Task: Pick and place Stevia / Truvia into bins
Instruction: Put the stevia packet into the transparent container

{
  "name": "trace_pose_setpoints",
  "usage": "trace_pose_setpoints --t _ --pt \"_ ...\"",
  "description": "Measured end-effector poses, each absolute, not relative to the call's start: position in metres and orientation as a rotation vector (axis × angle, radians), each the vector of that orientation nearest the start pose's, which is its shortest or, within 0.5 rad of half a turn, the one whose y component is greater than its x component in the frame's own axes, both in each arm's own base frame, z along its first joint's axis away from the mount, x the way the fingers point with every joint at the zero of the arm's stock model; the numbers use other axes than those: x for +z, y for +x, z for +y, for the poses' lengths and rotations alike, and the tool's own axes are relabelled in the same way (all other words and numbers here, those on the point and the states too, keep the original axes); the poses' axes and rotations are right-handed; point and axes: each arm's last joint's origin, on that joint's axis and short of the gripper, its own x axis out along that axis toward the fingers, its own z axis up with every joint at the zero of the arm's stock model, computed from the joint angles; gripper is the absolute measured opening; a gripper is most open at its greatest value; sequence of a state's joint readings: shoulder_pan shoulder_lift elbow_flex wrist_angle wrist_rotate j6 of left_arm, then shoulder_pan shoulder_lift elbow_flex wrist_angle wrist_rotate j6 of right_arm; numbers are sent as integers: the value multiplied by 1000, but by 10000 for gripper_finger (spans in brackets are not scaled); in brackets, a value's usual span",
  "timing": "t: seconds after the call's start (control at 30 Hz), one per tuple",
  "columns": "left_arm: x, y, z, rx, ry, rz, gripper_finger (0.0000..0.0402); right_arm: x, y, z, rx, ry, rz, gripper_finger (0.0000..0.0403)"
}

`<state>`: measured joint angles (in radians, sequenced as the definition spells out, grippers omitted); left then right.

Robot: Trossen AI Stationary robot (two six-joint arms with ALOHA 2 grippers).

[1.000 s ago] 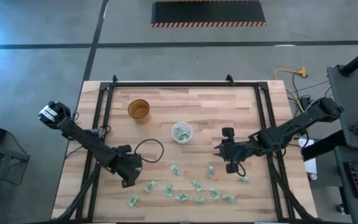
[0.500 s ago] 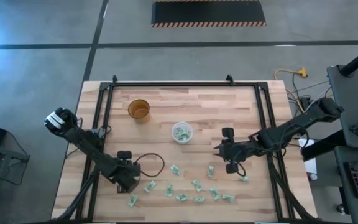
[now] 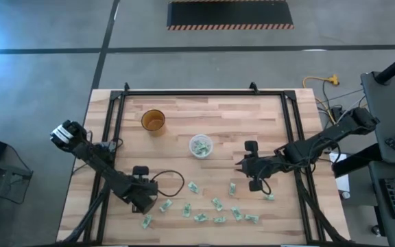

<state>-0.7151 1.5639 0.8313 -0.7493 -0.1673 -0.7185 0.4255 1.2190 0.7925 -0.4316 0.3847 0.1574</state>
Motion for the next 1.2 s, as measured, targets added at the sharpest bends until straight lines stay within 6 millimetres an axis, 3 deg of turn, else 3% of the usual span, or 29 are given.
trace_pose_setpoints --t 0.17,0.4,0.83,1.0,1.2 --pt "154 193 -160 44 55 1388 54 233 222 89 -24 -189 787 79" --pt "163 200 -164 20 135 1311 28 233 222 89 -24 -189 787 73" --pt "199 236 -162 191 572 888 24 233 222 89 -24 -189 786 68" --pt "205 263 -143 252 624 786 24 233 222 89 -23 -192 786 72" --pt "214 301 -98 333 634 683 24 233 222 89 -23 -192 786 77"
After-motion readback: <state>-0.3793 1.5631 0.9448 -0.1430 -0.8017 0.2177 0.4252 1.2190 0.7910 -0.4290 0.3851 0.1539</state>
